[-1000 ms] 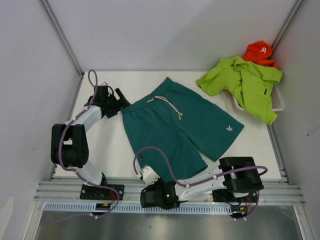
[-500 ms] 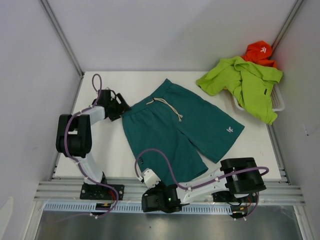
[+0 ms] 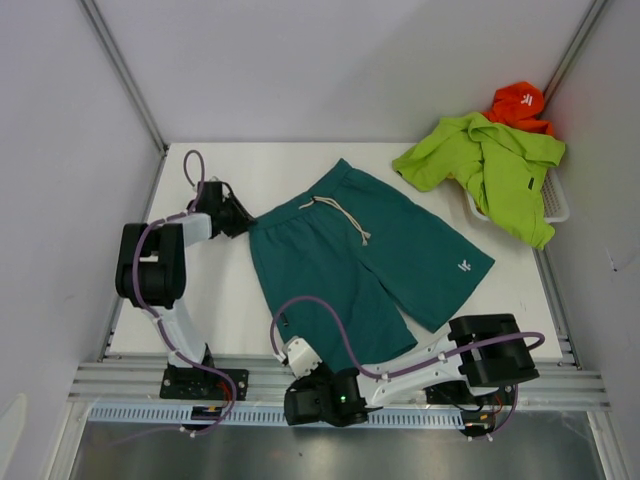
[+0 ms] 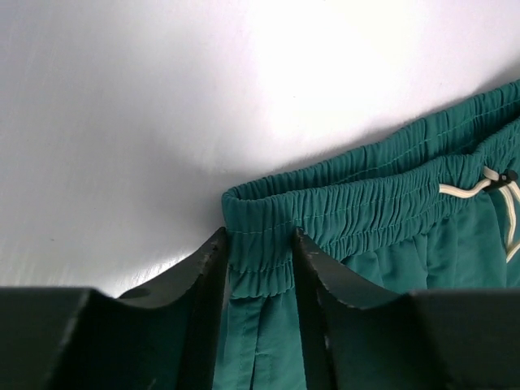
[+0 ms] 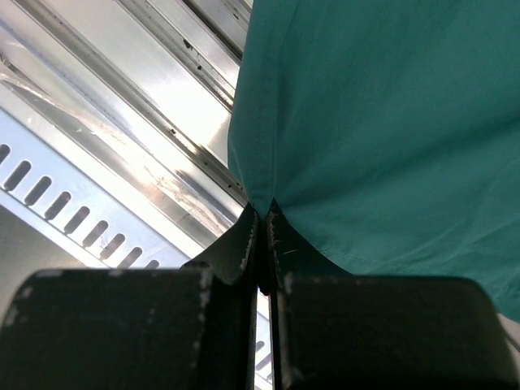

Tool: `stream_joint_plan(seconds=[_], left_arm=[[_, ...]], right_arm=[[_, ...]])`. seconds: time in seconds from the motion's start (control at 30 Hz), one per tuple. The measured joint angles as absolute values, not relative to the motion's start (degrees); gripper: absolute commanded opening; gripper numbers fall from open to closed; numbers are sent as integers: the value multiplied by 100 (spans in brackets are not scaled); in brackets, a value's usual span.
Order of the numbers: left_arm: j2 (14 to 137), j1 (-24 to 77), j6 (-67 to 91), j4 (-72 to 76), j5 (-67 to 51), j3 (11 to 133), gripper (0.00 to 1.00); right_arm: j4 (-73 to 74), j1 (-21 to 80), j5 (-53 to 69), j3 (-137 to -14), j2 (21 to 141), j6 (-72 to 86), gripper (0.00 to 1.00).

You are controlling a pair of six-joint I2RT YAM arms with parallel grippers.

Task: Fold and stack the shorts
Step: Fold the shorts

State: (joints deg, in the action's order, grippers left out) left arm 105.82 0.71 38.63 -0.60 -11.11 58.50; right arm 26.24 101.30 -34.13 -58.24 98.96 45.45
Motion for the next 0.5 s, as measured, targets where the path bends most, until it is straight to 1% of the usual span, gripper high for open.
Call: stream_joint_plan(seconds=[0.07,0.17,0.2,0.37,0.5], left_arm=[[10582,71,3865,-47,-1090,5846,36],[10586,71,3874,-32,-1085,5846,18],[10593,71,3887,-16,-1087,5846,0],[10687,71,3872,34,-1120,5881,0],[10680,73,3787,-377,-1009,6149,0]], right_arm=[[2624,10134,-3404,-5824,9883,4543,0],[2624,10147,-3402,-5824,9876,4541,0],[2624,10154,-3400,-5824,9876,4539,0],[2626,10184,-3395,-5824,9784,4497,0],[2622,10189,-3341,-5872,9701,4355,0]])
